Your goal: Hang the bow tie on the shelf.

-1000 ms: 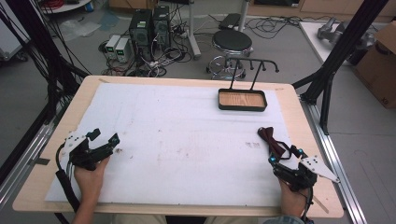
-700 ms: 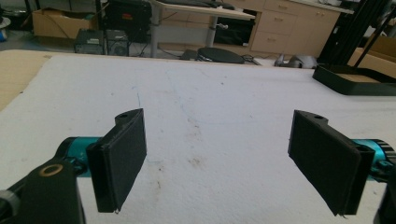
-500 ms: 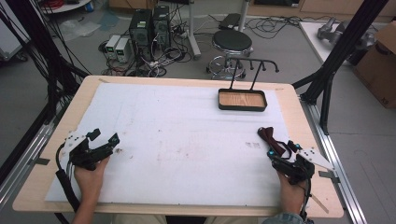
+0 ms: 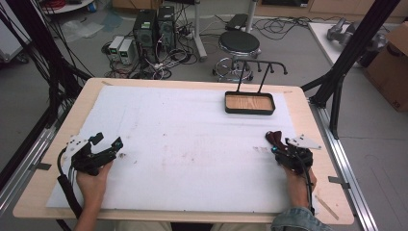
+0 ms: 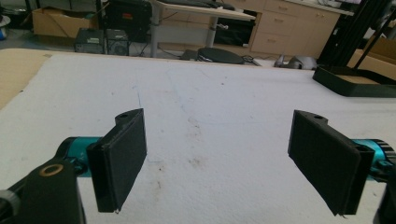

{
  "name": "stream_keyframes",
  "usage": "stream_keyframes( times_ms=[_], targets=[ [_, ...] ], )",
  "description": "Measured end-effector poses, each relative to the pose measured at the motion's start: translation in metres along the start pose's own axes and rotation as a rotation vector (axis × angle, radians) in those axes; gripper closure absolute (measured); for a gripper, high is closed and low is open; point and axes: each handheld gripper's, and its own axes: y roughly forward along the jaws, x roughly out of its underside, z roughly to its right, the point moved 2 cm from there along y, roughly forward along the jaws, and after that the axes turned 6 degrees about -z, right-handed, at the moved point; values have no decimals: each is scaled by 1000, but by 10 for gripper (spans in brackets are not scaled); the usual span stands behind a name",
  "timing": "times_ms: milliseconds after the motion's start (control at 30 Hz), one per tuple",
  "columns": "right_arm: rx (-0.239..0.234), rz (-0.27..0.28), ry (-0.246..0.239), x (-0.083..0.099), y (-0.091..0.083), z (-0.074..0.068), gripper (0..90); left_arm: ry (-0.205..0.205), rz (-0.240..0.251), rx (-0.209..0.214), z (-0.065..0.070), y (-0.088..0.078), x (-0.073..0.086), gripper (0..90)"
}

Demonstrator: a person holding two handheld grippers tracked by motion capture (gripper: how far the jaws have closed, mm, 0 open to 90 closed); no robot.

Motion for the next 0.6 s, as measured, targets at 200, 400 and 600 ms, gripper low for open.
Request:
stream_keyframes(
  times_ms=[200,400,600],
  targets=[
    [-4,-64,-2,-2,11,0,495,-1,1,2,0,0,0,199],
    [8,-105,-14,-1,18,0,579,-2,1,2,0,0,0,199],
    [6,-89,-9,-4,15,0,739,-7,2,1,-1,0,0,198]
  ],
)
